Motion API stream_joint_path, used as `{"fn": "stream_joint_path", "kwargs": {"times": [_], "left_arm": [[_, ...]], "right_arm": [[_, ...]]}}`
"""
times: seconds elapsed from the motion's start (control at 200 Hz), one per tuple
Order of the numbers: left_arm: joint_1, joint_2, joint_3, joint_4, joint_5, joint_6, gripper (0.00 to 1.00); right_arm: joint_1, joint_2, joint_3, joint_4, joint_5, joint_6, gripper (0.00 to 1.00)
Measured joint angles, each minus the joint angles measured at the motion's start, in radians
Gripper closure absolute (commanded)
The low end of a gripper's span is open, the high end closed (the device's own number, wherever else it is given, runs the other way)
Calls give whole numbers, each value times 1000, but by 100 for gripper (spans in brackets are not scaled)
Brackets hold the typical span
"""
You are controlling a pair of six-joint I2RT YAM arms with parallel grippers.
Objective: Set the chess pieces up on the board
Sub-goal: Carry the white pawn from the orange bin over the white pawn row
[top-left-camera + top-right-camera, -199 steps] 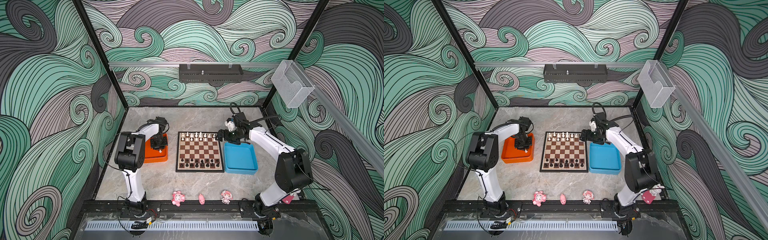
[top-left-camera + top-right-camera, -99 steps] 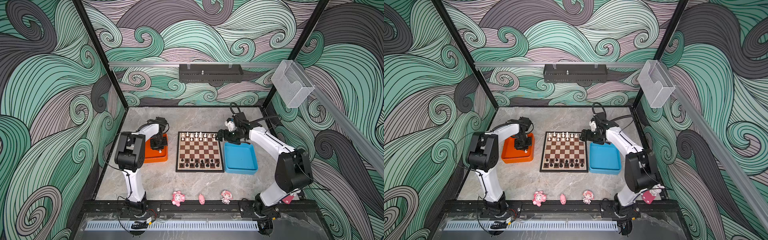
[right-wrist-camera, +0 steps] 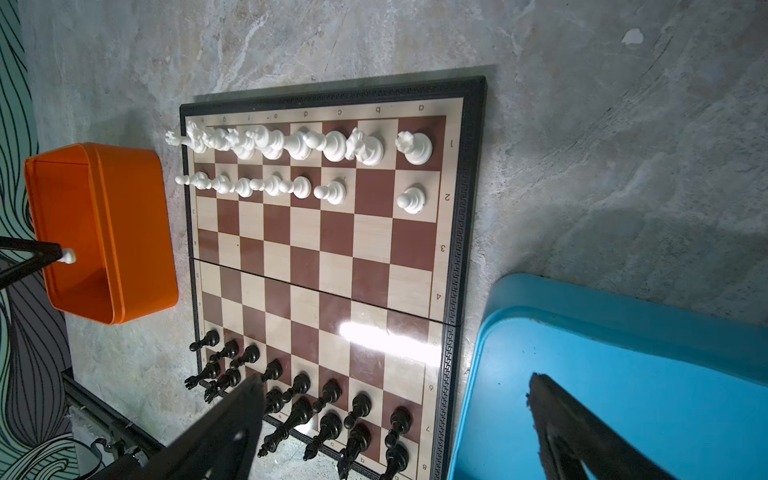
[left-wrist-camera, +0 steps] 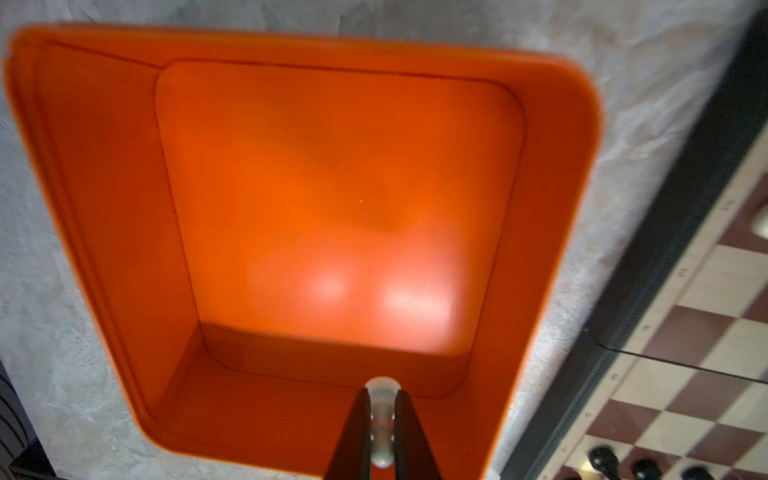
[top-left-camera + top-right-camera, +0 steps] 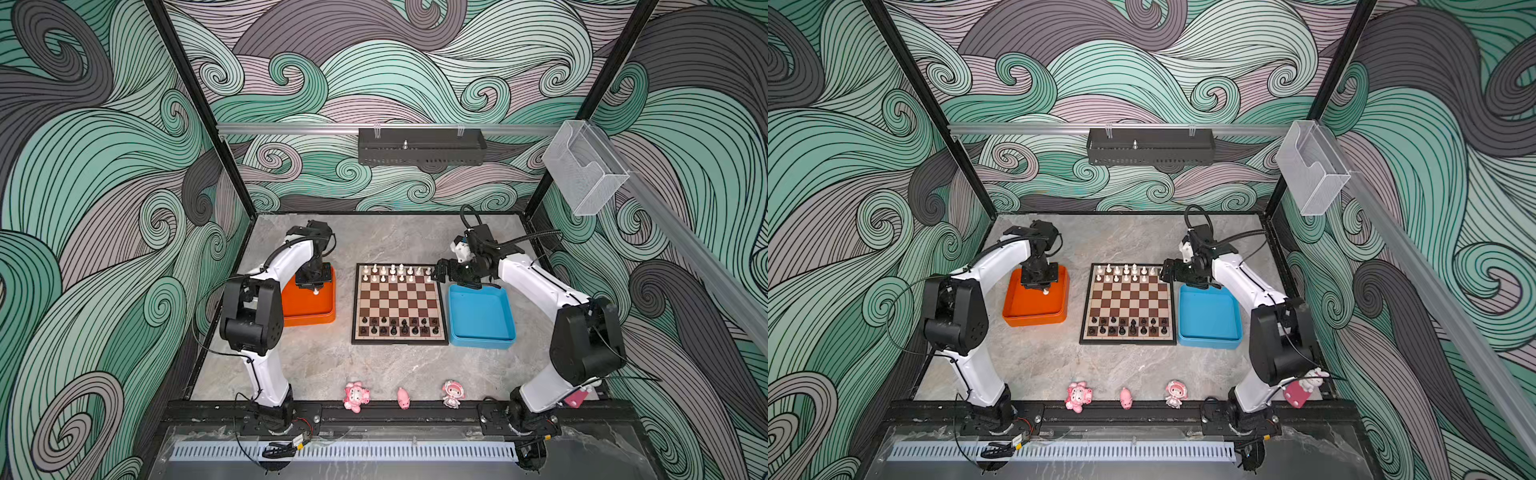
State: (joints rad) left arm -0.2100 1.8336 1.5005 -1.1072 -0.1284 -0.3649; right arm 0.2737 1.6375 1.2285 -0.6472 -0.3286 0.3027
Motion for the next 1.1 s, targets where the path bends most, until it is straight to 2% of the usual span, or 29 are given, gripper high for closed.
{"fn": "stream_joint_path", "kwargs": {"times": [0.13,0.255,0.485,0.605,0.806,1.101], "left_arm": [[-38,3,116,-48,1,18,88],[-113,37,272,-83,31,36,88],[-305,236,612,-108,95,40,87],[-392,338,730,-98,129,40,87],[-485,435,787,-44,167,39,87],[-507,530,787,38,164,23,87]], "right_arm": [[-9,0,0,0,-1,0,1],[-21,-5,0,0,-1,0,1],[-52,-35,0,-2,-6,0,1],[-82,-45,0,-8,-6,-7,1],[-110,-73,-1,-15,-6,-8,1],[-122,-91,-19,-18,-9,-16,1]]}}
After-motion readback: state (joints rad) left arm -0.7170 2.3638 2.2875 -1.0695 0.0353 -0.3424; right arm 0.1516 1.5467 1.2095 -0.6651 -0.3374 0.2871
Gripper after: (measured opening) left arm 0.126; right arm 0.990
